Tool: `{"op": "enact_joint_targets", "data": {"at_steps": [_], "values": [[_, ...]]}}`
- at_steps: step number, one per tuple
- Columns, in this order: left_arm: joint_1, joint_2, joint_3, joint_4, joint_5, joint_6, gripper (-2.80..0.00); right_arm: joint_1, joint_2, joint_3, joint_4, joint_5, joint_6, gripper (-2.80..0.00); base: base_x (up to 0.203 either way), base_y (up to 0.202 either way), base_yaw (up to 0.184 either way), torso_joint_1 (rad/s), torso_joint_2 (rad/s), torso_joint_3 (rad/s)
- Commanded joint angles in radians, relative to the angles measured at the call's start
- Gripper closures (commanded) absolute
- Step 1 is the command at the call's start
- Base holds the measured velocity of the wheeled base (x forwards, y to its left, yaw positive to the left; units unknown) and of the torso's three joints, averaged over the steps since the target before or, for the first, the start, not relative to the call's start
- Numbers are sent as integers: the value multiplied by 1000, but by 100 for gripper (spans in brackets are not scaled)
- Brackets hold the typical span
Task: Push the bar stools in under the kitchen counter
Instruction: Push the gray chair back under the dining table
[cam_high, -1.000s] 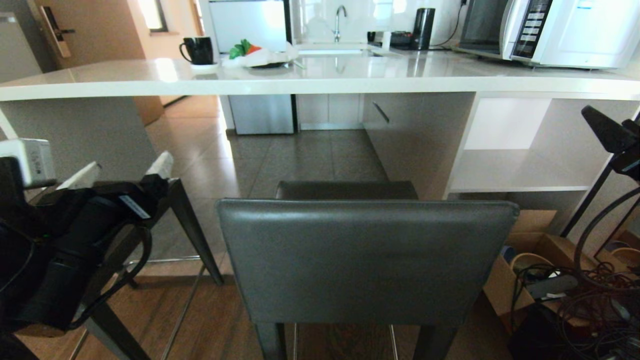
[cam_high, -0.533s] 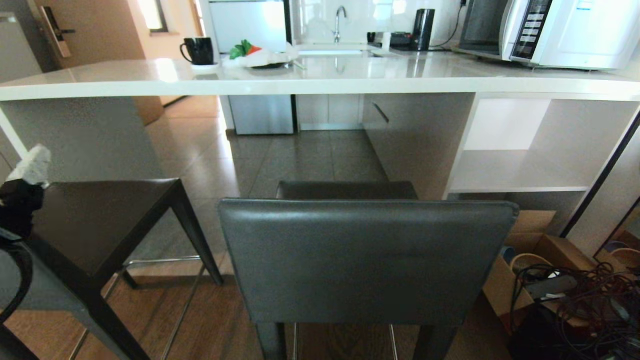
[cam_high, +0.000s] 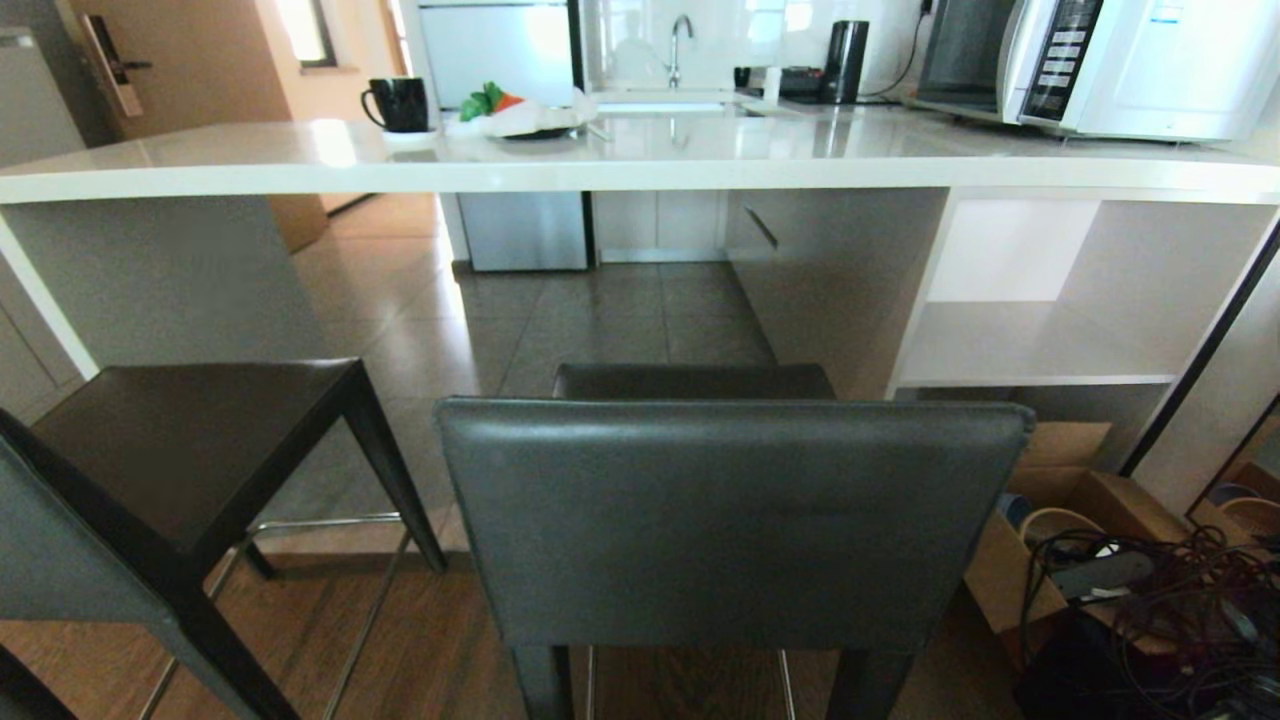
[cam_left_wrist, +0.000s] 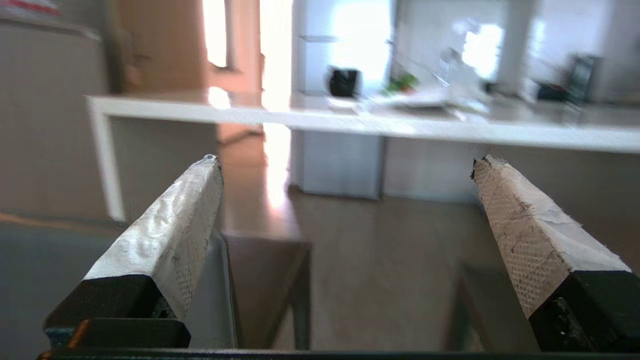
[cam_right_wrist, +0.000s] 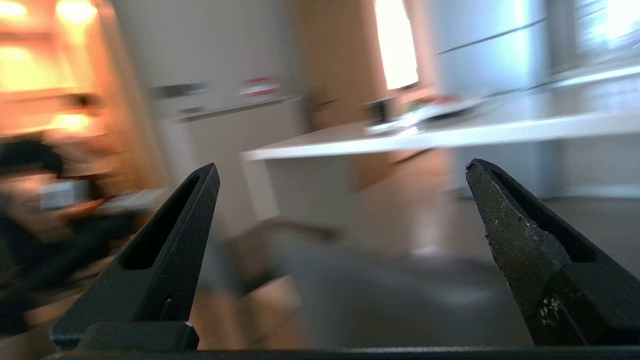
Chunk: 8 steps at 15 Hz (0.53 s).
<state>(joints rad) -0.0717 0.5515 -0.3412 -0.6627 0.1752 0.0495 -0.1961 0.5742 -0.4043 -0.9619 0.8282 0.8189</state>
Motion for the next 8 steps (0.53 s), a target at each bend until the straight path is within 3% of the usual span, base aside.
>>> {"op": "enact_joint_targets", "data": {"at_steps": [1,6,8], "values": [[-2,-178,-51,243,-54,-10,-280,56,-155,-49,84,53,37,-280,0,0,0,0,0,0],[9,-275,70,313,-169,-7,-280,181,-341,-189,416,128,46,-280,0,0,0,0,0,0],[10,-275,92,319,-176,-7,-280,198,-448,-203,596,148,36,-280,0,0,0,0,0,0]]}}
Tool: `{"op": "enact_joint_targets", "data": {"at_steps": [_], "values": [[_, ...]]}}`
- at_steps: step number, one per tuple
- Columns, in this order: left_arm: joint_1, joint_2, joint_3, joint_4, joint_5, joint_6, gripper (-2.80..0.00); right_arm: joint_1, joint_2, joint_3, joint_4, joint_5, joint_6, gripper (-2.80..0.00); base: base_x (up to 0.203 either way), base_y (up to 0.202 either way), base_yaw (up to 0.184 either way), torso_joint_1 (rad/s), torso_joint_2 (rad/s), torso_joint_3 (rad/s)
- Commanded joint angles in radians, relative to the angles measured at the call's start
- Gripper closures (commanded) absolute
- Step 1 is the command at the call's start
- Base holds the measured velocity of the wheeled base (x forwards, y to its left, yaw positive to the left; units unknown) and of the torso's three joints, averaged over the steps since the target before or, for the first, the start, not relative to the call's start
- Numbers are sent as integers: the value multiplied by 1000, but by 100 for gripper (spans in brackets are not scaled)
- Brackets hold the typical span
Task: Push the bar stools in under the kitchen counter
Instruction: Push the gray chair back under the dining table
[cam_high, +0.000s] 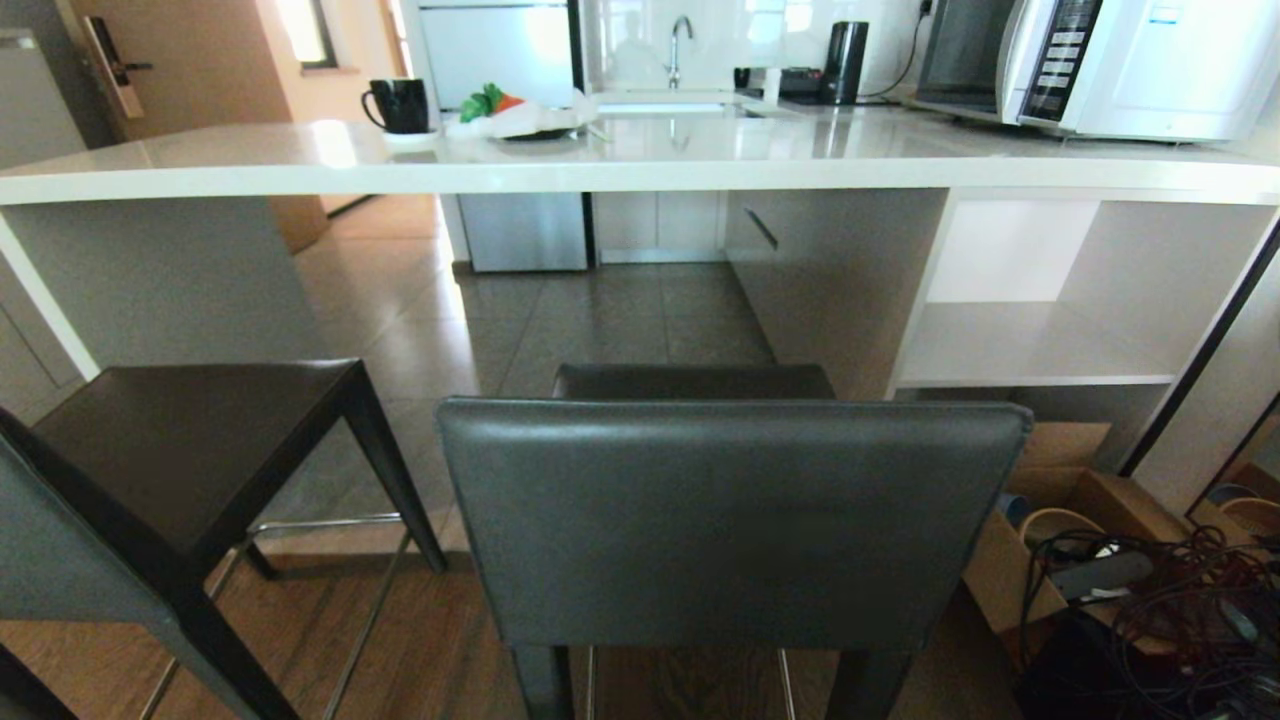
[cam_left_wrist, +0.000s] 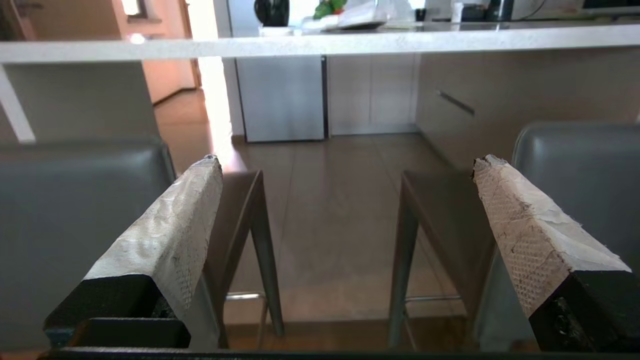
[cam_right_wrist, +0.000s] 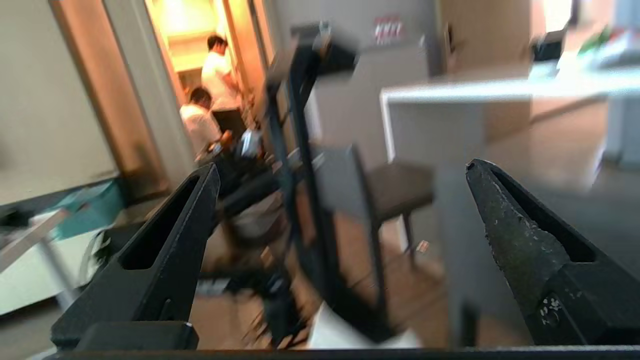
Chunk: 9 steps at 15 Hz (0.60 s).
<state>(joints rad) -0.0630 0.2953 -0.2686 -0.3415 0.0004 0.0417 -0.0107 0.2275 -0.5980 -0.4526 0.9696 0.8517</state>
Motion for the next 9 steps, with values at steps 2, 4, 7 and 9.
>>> {"op": "enact_joint_targets", "data": {"at_steps": [2,4,7,9], "values": [[2,-19,65,-8,-3,3,-280,13,-184,56,159,9,-29,-280,0,0,0,0,0,0],[2,-19,104,-30,1,4,-280,11,-218,151,195,-67,-181,-280,0,0,0,0,0,0],[2,-19,165,-57,18,21,-280,10,-226,216,375,-384,-482,-280,0,0,0,0,0,0],[2,-19,208,-62,56,21,-280,10,-227,298,416,-654,-618,-280,0,0,0,0,0,0]]}}
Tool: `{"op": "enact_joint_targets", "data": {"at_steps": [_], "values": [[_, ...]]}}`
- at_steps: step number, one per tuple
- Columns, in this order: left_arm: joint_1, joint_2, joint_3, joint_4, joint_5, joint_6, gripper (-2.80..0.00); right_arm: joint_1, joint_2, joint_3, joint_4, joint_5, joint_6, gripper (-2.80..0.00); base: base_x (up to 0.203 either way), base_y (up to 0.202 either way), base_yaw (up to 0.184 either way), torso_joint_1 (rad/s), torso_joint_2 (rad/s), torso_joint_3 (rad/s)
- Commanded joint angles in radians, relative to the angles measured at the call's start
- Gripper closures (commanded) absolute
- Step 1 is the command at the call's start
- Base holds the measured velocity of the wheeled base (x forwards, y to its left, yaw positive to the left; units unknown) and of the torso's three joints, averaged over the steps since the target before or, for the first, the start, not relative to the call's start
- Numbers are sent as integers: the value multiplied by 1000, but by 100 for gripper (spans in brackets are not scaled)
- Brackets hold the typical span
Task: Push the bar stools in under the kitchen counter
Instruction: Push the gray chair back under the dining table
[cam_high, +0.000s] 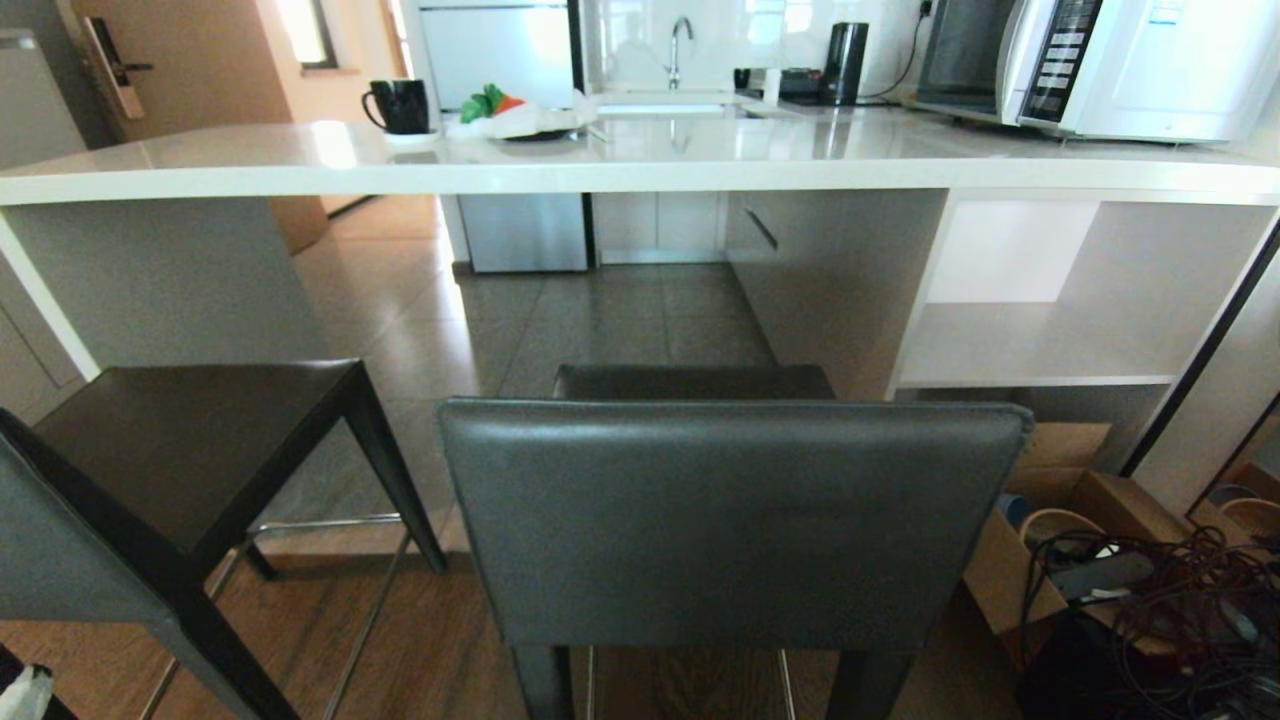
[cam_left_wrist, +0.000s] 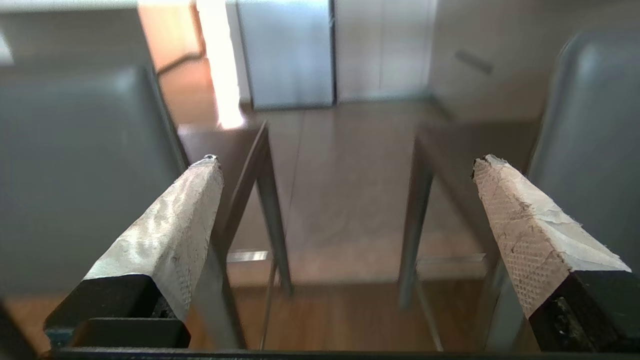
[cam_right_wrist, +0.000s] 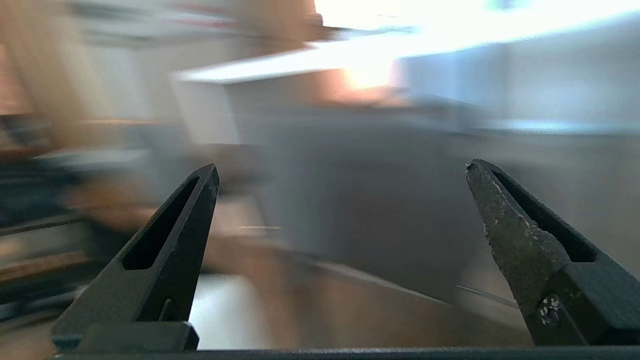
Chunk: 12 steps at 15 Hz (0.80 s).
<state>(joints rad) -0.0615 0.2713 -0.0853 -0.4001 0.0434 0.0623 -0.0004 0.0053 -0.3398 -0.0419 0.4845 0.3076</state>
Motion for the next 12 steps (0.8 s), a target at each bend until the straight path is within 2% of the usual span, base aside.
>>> {"op": "enact_joint_targets", "data": {"at_steps": [1,2,3,5,6,9,11,12], "values": [[0,5,44,-2,48,1,-280,0,-5,99,12,-314,-125,-280,0,0,0,0,0,0],[0,5,68,-2,76,2,-280,0,-5,163,16,-414,-166,-280,0,0,0,0,0,0],[0,5,85,-3,94,15,-280,0,-5,219,10,-472,-196,-280,0,0,0,0,0,0],[23,-23,67,11,170,74,-280,0,-5,328,-60,-529,-252,-280,0,0,0,0,0,0],[36,-69,51,38,177,96,-280,0,-4,344,-76,-538,-269,-280,0,0,0,0,0,0],[55,-259,24,135,122,125,-280,0,-4,340,-49,-500,-271,-280,0,0,0,0,0,0],[59,-277,83,145,76,125,-280,0,-4,340,4,-494,-244,-280,0,0,0,0,0,0],[61,-273,92,195,53,121,-280,0,-4,340,4,-494,-237,-280,0,0,0,0,0,0]]}}
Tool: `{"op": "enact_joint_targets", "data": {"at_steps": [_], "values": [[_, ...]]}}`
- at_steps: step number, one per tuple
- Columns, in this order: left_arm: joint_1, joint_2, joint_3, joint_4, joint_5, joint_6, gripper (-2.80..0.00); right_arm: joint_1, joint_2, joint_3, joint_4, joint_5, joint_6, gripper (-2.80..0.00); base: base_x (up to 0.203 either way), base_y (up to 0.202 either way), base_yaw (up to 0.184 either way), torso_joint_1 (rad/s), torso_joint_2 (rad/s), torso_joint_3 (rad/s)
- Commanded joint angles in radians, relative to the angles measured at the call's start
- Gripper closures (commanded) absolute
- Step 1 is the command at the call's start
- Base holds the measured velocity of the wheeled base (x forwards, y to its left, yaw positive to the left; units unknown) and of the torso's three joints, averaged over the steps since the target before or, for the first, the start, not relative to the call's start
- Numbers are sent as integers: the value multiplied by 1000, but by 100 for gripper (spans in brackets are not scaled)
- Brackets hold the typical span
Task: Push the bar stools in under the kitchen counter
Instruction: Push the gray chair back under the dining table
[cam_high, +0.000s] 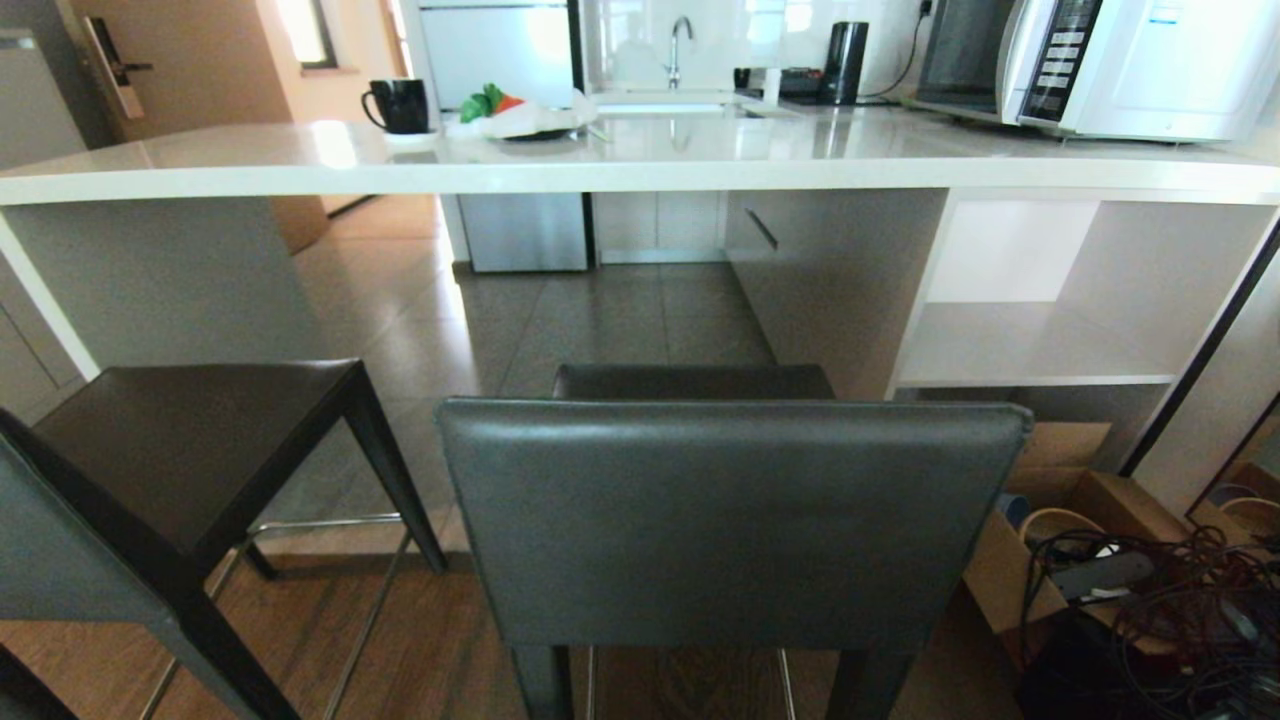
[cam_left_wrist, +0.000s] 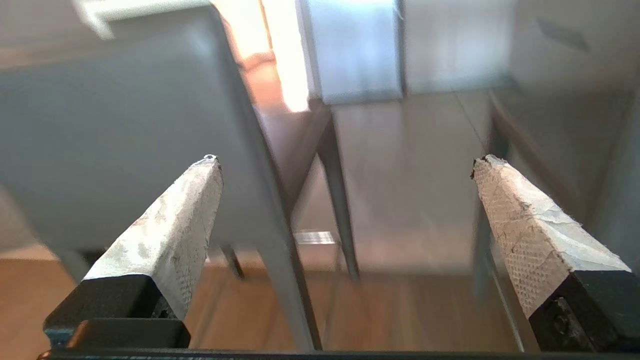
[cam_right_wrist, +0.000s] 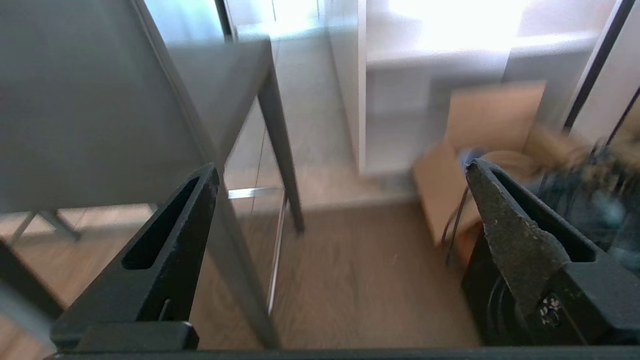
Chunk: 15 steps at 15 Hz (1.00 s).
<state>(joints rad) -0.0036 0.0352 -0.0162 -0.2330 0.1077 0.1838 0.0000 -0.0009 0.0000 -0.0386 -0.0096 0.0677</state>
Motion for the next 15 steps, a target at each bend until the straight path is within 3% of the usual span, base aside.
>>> {"op": "enact_joint_targets", "data": {"at_steps": [1,3,5,12,15], "values": [[3,-36,19,83,-45,-27,-280,0,2,0,0,0,3,-280,0,0,0,0,0,0],[4,-35,17,162,-113,-93,-280,0,1,0,0,0,3,-280,0,0,0,0,0,0],[4,-34,0,277,-127,-99,-280,0,1,0,0,0,6,-280,0,0,0,0,0,0],[2,-34,-1,271,-147,-154,-280,0,1,1,-1,3,-15,-280,0,0,0,0,0,0],[2,-34,10,240,-107,-198,-280,0,1,0,6,3,-53,-280,0,0,0,0,0,0]]}}
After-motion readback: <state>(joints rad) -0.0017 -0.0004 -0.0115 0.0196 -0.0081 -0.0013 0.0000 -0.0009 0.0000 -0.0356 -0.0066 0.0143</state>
